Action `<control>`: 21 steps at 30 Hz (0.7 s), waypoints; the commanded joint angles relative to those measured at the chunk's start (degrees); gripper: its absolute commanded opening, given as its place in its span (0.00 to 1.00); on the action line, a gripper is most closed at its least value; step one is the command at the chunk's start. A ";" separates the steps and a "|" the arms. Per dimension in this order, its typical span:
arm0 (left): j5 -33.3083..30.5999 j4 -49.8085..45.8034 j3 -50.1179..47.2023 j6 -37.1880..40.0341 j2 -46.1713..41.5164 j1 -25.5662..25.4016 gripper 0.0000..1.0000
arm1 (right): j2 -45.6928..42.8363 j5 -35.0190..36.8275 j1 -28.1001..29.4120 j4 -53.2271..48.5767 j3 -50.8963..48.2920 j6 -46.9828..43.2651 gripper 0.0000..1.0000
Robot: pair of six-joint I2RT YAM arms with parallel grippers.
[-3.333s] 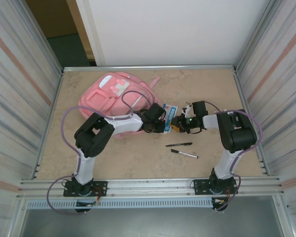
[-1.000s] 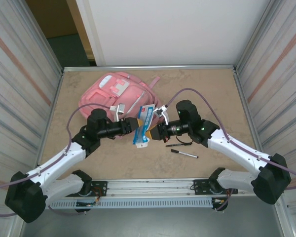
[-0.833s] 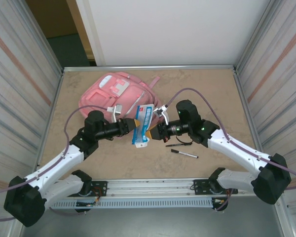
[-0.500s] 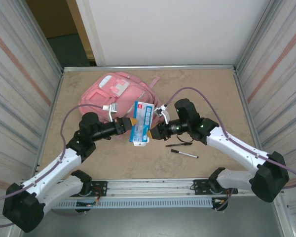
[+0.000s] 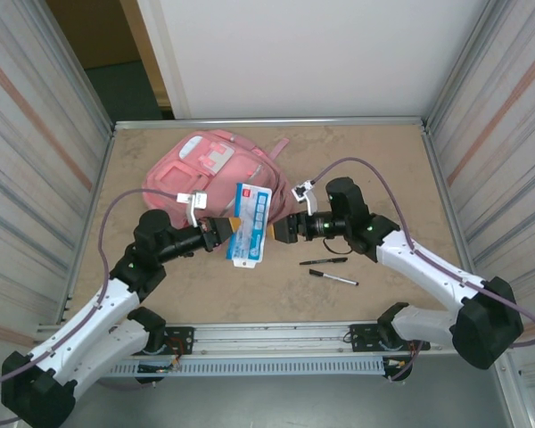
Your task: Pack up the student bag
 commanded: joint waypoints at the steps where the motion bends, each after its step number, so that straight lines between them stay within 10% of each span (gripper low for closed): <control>1: 2.76 0.76 1.51 2.37 -0.53 0.32 0.00 | 1.43 -4.27 0.69 14.36 -0.90 12.10 0.80; 9: 2.86 9.05 -1.71 -5.25 2.26 0.45 0.00 | 6.18 -7.86 4.90 27.43 -1.37 18.96 0.69; 17: 1.60 12.60 -3.09 -7.11 4.22 0.53 0.00 | 3.83 -4.66 5.11 29.08 -4.09 20.88 0.07; 21: -2.97 6.12 -2.49 -5.10 3.24 0.70 0.40 | 1.01 2.13 4.18 13.08 -1.94 14.51 0.00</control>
